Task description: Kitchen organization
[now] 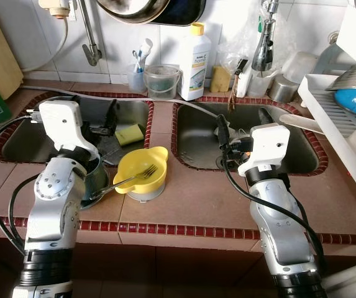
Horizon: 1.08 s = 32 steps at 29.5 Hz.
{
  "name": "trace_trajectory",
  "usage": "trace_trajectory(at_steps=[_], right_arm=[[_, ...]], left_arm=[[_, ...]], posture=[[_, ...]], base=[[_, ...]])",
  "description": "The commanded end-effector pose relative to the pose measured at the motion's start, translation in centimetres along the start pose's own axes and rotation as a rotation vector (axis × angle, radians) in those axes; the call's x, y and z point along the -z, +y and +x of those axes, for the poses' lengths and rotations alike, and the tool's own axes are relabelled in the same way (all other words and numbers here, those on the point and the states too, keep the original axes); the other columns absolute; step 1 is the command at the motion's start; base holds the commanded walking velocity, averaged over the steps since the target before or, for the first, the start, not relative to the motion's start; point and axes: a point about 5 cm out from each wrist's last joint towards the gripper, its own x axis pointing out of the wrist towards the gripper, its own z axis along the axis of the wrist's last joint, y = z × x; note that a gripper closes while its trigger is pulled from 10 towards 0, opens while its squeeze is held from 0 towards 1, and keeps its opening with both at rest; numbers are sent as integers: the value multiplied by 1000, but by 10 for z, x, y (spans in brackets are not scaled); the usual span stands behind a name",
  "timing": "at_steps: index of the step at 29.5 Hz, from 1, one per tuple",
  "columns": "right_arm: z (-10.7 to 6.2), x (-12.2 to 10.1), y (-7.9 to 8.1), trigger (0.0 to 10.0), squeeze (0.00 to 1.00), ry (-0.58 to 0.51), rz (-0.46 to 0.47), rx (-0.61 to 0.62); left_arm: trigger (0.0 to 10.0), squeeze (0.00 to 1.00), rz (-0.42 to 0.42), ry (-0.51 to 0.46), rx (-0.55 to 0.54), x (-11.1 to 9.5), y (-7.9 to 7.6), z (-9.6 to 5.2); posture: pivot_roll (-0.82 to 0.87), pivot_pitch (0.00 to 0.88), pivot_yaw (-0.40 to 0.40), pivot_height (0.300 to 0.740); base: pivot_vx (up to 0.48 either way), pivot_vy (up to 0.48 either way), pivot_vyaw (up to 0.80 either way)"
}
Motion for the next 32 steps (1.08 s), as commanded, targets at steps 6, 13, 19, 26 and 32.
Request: trace_trajectory(at_steps=[6, 13, 19, 26, 32], right_arm=[[4, -1, 1, 10000, 0, -6, 4, -3], [3, -1, 1, 10000, 0, -5, 6, -2], [3, -1, 0, 10000, 0, -3, 4, 1], [3, -1, 2, 10000, 0, -4, 5, -4], [2, -1, 2, 10000, 0, -5, 4, -3]], left_arm=[[10000, 0, 19, -16, 13, -6, -3, 1], [10000, 0, 10, -7, 22, -4, -5, 1], [10000, 0, 9, -3, 27, -3, -7, 1], [10000, 0, 11, -1, 35, -2, -8, 2], [10000, 0, 10, -1, 44, -2, -10, 2]], posture=[[-173, 0, 2, 740], [-177, 3, 4, 740], [-178, 3, 4, 740], [-181, 0, 5, 740], [-192, 0, 9, 740]], base=[[0, 0, 0], [0, 0, 0], [0, 0, 0], [0, 0, 0], [0, 0, 0]])
